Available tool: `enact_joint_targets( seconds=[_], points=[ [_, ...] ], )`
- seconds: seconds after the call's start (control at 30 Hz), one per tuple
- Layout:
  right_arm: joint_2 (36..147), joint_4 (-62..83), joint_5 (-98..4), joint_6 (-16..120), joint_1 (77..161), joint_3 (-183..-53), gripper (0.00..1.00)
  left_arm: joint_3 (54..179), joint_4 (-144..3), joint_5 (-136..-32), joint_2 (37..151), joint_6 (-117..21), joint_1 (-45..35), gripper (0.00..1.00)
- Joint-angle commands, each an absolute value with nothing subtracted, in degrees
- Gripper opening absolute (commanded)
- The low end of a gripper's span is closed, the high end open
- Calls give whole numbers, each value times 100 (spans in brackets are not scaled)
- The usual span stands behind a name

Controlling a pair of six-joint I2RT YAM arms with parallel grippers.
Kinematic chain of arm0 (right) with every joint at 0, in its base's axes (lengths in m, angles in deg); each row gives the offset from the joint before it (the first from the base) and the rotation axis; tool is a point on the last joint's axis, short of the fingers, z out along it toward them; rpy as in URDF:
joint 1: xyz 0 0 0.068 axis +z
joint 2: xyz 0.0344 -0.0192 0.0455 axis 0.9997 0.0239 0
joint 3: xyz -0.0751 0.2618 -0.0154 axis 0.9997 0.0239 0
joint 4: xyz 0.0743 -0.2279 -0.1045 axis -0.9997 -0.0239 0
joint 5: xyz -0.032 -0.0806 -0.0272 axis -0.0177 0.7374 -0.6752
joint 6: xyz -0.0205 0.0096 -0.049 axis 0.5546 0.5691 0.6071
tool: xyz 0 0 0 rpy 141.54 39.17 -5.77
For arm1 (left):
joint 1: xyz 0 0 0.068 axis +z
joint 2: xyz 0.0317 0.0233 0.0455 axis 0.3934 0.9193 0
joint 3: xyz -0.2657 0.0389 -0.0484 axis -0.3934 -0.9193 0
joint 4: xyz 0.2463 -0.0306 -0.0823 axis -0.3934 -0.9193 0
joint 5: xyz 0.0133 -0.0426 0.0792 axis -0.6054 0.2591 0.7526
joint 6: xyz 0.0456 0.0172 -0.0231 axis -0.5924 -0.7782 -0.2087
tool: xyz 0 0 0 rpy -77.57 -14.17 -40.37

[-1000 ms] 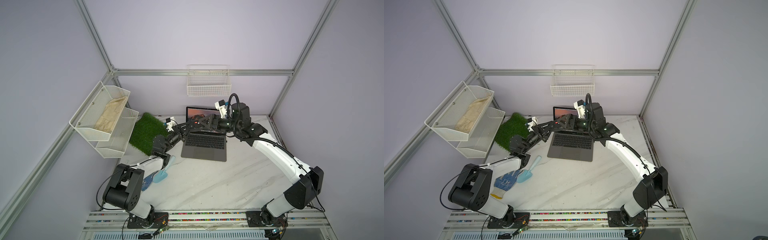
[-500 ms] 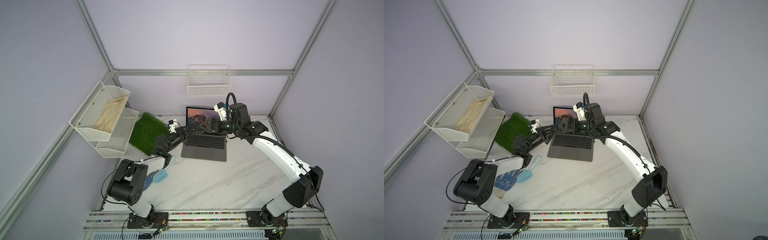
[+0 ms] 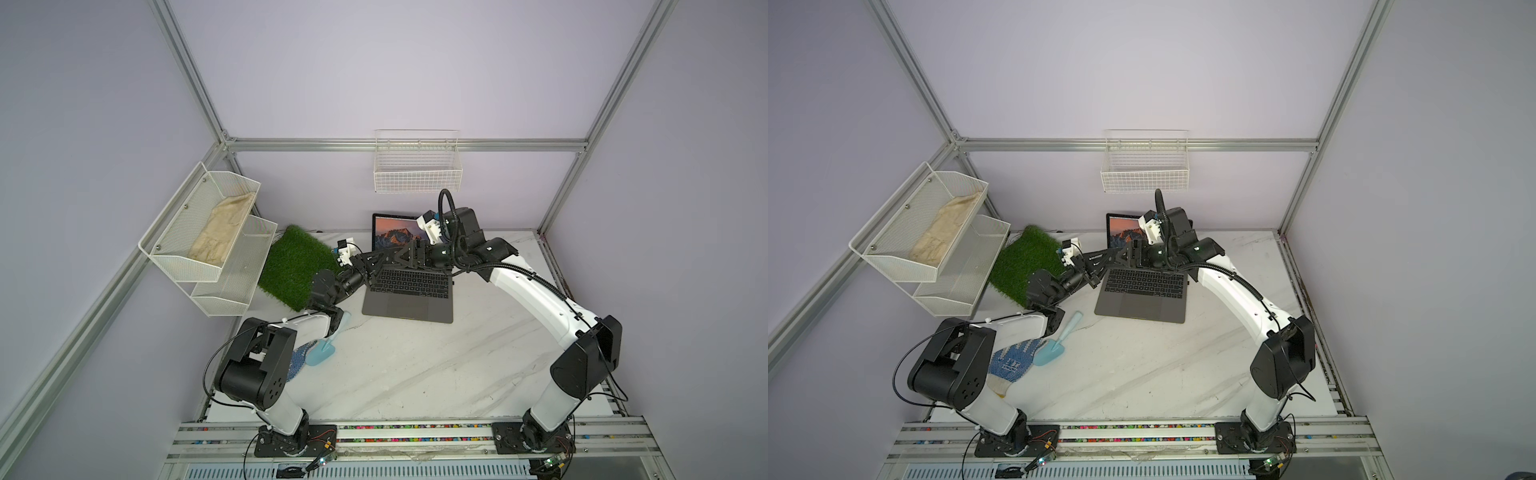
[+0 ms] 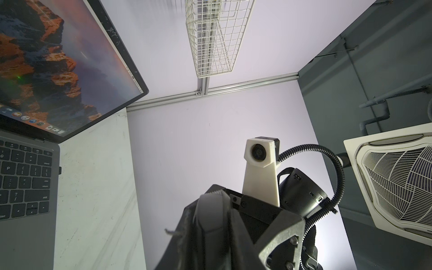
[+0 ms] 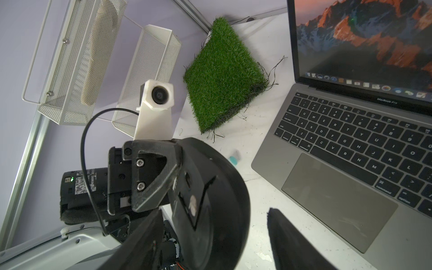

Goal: Insert the wireless mouse receiver into the laptop
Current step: Close the lid on the mouse.

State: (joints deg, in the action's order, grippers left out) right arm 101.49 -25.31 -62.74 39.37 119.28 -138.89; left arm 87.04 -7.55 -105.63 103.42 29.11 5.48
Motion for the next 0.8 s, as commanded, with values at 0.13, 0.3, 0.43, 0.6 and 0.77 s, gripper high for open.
enact_joint_targets(
  seconds=[0.13,0.3,0.43,0.6,0.77],
  points=[
    [10222,-2853,-6039,4089,12009,-14080,69,8690,-376,-10605,10223,2867,524,0],
    [10248,-2995,-5756,4141,12009,-14074,66,8691,-380,-10616,10196,2871,524,0],
    [10275,-3044,-5559,4135,12009,-14072,64,8722,-377,-10650,10188,2870,528,0],
    [10359,-3095,-5597,4172,12009,-14138,63,8740,-377,-10660,10192,2867,524,0],
    [10437,-3268,-5562,4201,12009,-14259,62,8783,-143,-10712,10229,2839,524,0]
  ],
)
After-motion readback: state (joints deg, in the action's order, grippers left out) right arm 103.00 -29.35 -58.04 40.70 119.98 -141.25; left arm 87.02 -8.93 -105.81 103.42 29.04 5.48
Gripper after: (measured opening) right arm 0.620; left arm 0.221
